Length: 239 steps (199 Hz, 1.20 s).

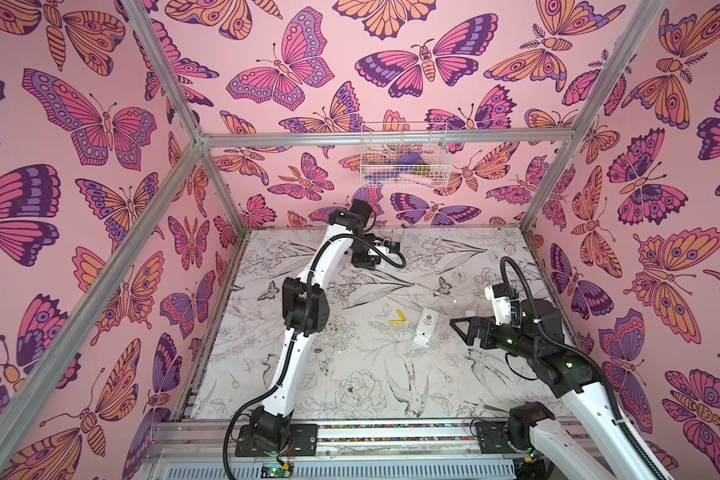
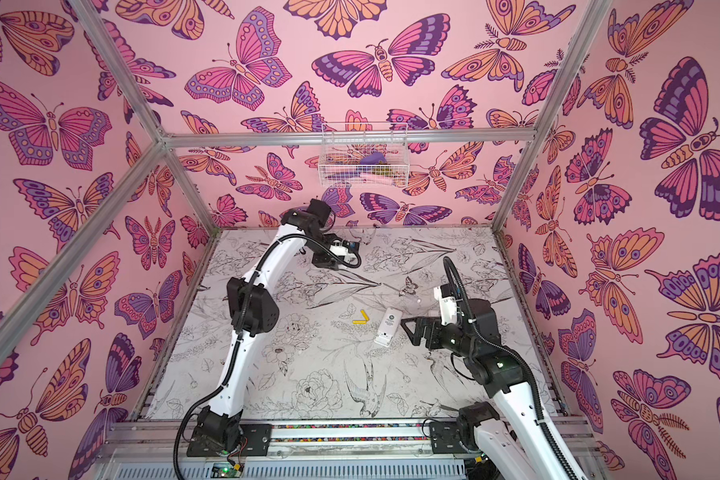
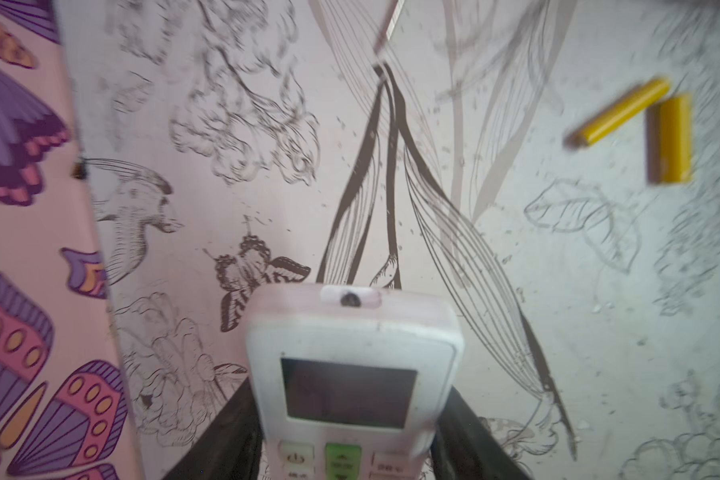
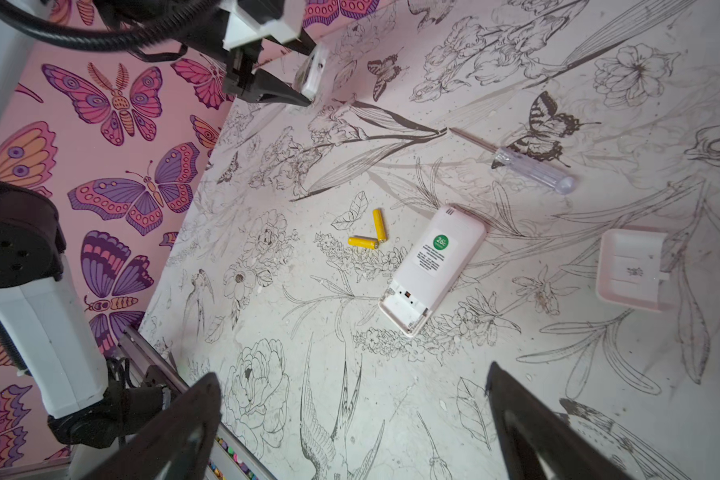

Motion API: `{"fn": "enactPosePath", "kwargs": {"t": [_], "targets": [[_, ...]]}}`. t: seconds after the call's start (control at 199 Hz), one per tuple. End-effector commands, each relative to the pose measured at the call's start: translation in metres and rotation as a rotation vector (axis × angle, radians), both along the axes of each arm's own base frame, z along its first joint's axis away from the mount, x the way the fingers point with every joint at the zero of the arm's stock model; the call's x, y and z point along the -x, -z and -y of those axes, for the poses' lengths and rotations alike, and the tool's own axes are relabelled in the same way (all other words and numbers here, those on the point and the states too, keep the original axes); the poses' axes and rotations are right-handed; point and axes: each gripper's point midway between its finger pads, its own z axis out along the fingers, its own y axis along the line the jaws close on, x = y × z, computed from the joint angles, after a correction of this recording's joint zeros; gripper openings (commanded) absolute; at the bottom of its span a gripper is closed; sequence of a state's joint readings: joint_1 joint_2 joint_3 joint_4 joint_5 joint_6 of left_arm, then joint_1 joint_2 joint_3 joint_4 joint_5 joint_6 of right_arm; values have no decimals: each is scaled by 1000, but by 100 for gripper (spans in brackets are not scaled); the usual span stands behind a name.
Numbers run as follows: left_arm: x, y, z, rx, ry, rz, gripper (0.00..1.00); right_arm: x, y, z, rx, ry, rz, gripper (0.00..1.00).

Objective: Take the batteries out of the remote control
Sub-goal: 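Lift the white display remote off the table with the left gripper, then raise the display remote with the left gripper while the right grasps its end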

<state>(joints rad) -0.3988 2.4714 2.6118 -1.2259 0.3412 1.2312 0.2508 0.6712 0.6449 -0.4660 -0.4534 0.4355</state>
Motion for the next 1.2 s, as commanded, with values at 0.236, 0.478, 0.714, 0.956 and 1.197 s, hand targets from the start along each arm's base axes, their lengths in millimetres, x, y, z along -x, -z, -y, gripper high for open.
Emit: {"fn": "enactPosePath", "kwargs": {"t": [0.236,0.478,0.714,0.956,1.197], "targets": [[35,-128,34,506,-492,-372,44,-21,-40,-22,-176,-12,176,96],[46,-138,33,637,-823,-580,40,-34,-46,-40,-169,28,251,94],[78,-135,33,693,-964,-773,42,-40,-44,-82,-144,-8,273,94],[90,-91,12,713,-1155,-914,42,-50,-34,-116,-128,-4,272,88],[105,-64,0,784,-1273,-999,44,-56,-29,-156,-119,-63,262,86]]}}
